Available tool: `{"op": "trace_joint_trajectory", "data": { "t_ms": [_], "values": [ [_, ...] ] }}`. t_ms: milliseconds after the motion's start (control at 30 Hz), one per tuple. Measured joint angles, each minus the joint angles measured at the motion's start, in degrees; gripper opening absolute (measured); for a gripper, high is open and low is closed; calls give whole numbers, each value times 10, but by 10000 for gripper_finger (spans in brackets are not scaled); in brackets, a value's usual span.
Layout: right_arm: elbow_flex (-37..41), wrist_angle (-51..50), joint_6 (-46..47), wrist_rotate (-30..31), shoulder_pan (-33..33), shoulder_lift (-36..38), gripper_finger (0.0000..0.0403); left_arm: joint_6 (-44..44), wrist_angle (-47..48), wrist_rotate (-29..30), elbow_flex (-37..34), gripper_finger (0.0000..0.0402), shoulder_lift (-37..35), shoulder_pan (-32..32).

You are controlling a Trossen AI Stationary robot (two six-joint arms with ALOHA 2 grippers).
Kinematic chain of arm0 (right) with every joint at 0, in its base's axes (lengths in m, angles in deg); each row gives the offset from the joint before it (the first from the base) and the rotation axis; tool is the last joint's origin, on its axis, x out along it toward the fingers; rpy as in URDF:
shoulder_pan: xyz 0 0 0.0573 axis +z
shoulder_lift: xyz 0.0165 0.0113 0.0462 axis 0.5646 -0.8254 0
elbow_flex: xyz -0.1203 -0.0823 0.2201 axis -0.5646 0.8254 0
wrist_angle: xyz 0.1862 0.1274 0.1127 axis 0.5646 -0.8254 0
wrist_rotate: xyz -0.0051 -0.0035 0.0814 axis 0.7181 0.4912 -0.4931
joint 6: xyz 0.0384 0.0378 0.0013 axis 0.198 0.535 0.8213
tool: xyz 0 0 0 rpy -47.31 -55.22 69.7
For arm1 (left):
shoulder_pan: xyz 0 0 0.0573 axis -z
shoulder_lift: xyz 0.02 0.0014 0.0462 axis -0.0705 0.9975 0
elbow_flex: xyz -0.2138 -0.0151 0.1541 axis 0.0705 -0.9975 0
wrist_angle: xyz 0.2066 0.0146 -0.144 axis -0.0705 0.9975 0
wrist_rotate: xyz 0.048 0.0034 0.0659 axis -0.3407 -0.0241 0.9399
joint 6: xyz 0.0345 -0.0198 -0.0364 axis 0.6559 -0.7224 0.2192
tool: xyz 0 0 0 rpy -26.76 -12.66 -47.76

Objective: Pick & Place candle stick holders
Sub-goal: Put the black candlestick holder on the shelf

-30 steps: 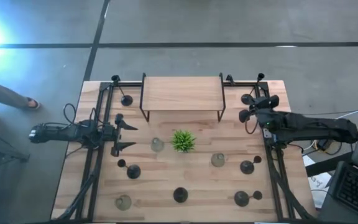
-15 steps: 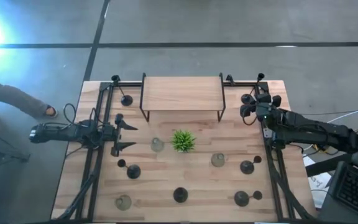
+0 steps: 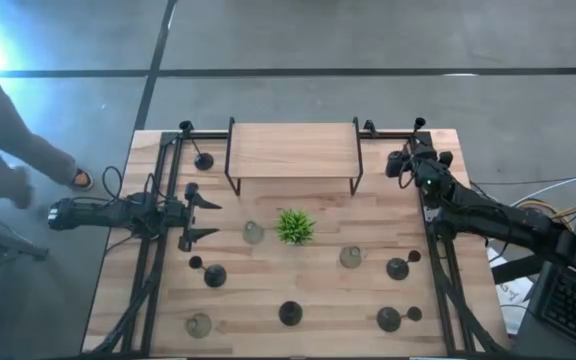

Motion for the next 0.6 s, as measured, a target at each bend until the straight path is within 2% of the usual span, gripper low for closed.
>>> {"op": "trace_joint_trajectory", "data": {
  "t_ms": [233,400,600],
  "values": [
    [0,0,-5,-76,-65,-4,156,0,0,0,0,300,0,0],
    [-1,16,-19,-89,-103,-22,192,0,0,0,0,300,0,0],
    [-1,106,-73,-100,-118,-70,227,0,0,0,0,300,0,0]
  ]
}}
